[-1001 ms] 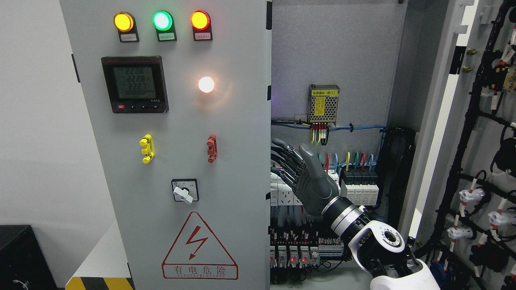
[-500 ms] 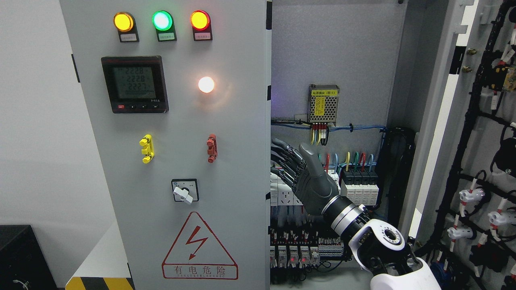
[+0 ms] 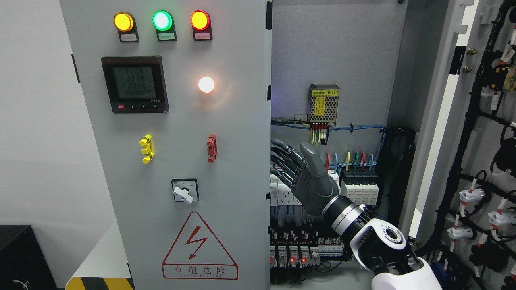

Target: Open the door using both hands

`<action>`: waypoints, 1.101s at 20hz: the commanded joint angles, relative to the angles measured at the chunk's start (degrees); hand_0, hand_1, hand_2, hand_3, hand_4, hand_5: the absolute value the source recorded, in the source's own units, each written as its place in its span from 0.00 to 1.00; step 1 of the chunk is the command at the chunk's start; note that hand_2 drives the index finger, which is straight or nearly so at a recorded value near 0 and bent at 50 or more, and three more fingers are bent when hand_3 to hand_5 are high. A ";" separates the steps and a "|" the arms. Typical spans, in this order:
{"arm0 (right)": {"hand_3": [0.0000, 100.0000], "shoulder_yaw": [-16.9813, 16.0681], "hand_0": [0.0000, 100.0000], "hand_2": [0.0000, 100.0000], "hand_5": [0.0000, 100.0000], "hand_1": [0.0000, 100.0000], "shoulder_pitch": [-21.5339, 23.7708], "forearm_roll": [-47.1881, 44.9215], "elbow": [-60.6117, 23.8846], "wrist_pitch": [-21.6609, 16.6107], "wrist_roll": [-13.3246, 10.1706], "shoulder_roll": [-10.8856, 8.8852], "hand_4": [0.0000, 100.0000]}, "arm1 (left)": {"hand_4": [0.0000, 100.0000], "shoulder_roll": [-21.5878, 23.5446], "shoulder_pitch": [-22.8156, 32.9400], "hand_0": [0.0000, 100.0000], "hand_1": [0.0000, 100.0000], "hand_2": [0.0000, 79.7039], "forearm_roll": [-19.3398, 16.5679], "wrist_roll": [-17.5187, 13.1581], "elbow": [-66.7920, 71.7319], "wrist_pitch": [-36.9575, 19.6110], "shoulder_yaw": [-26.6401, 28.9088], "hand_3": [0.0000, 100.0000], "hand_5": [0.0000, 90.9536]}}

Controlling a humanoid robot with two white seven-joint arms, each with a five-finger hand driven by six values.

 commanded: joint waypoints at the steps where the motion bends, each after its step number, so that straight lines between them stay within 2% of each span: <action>1: 0.00 0.11 0.07 0.00 0.00 0.14 -0.11 -0.28 -0.14 0.05 1.45 -0.35 0.00 | 0.00 0.00 0.53 0.12 0.56 0.00 0.09 0.00 -1.23 -0.05 0.00 0.00 0.00; 10: 0.00 0.47 0.07 0.00 0.00 0.14 -0.28 -0.37 -0.40 0.13 1.98 -0.43 0.00 | 0.00 0.00 0.53 0.12 0.56 0.00 0.09 0.00 -1.23 -0.05 0.00 0.00 0.00; 12: 0.00 0.55 0.07 0.00 0.00 0.14 -0.28 -0.37 -0.58 0.22 3.12 -0.43 0.00 | 0.00 0.00 0.53 0.12 0.56 0.00 0.00 0.00 -1.23 -0.05 0.00 0.00 0.00; 19: 0.00 0.55 0.07 0.00 0.00 0.14 -0.81 -2.91 0.13 1.45 3.21 -0.43 0.00 | 0.00 0.00 0.53 0.12 0.56 0.00 0.09 0.00 -1.23 -0.05 0.00 0.00 0.00; 22: 0.00 0.29 0.07 0.00 0.00 0.14 -1.60 -3.53 0.13 4.08 3.21 -0.87 0.00 | 0.00 0.00 0.53 0.12 0.56 0.00 0.00 0.00 -1.23 -0.05 0.00 0.00 0.00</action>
